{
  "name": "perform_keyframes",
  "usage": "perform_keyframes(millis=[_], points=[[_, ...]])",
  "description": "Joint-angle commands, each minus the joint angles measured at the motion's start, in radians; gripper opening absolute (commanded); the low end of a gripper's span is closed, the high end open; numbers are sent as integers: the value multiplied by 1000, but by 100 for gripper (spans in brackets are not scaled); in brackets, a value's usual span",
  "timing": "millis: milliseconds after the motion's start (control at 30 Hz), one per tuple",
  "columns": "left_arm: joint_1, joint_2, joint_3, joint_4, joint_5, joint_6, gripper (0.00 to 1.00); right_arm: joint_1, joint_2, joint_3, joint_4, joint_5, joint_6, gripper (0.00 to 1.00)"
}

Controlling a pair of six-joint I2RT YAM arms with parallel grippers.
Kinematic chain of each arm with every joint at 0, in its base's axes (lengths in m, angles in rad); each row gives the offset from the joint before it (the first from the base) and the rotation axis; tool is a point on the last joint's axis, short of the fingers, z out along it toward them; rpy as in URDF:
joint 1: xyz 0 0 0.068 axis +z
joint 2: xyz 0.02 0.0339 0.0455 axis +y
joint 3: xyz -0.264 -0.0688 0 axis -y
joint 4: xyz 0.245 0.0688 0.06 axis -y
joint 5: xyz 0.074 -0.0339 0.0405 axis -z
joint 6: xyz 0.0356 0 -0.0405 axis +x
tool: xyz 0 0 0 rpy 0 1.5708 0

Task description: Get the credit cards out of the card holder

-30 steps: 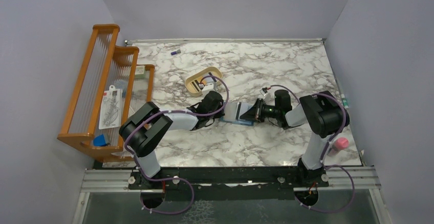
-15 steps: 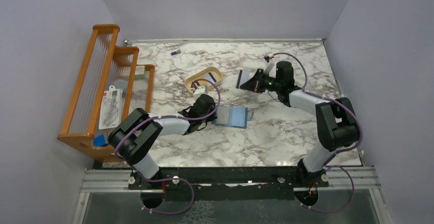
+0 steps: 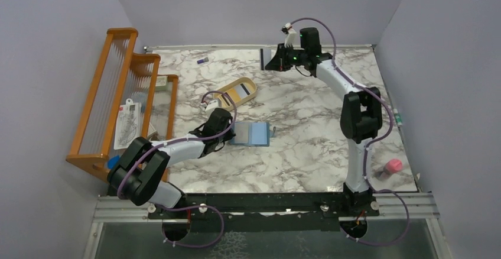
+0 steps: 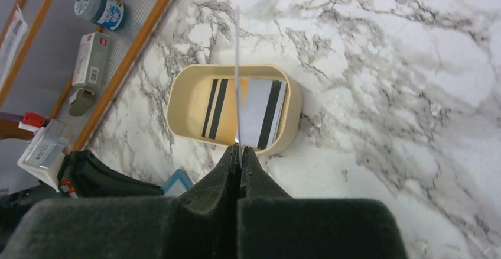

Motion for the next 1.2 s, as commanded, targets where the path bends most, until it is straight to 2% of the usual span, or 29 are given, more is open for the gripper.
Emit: perform_keyframes(millis=[0, 200, 567, 900, 1167], points=[[25, -41, -10, -52, -6, 10, 0, 45, 129, 255, -323, -8, -178, 1], [37, -56, -13, -62, 4, 12, 0, 127, 295, 533, -541, 33, -306, 1], [49, -73, -30, -65, 7, 12, 0, 218, 363, 532, -574, 105, -347, 1], [52, -107, -58, -70, 4, 7, 0, 219, 371, 497, -500, 192, -312, 1], [56, -110, -60, -71, 7, 8, 0, 219, 406, 540, -522, 213, -329, 1]])
